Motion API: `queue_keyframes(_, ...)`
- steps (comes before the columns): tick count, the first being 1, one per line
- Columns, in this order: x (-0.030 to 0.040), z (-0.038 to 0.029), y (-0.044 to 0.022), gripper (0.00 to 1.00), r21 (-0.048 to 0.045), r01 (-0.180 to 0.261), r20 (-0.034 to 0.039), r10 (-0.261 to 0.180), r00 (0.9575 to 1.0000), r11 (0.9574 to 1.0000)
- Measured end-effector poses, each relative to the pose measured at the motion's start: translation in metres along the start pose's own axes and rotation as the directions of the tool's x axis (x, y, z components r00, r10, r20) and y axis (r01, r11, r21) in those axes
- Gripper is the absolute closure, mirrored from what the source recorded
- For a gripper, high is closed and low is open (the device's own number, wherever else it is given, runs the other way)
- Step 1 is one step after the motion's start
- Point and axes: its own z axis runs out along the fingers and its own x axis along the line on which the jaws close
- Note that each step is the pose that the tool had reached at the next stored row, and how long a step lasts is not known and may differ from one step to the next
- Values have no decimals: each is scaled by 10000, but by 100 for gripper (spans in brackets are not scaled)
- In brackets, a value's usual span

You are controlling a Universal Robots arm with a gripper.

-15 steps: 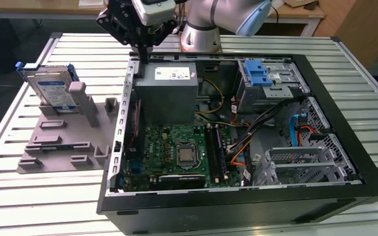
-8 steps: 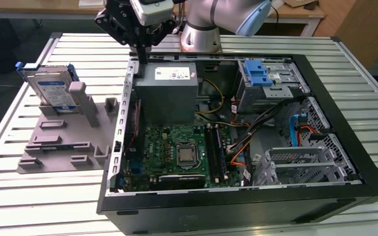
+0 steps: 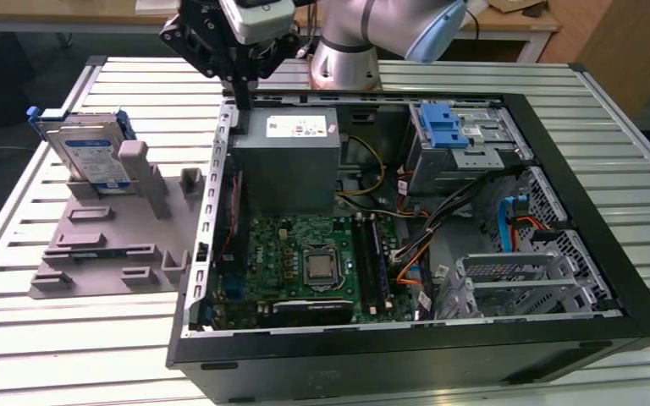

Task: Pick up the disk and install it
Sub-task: 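Reach for the disk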

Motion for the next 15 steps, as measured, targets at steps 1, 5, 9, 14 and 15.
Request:
queue_keyframes(1,3,0,0,89,0,0,-1,0,10000,10000)
queue_keyframes(5,16,0,-1,89,0,0,-1,0,10000,10000)
queue_keyframes(9,30,0,-2,89,0,0,0,0,10000,10000)
queue_keyframes(14,46,-1,-3,89,0,0,0,0,10000,10000)
queue_keyframes(15,49,-1,-4,89,0,0,0,0,10000,10000)
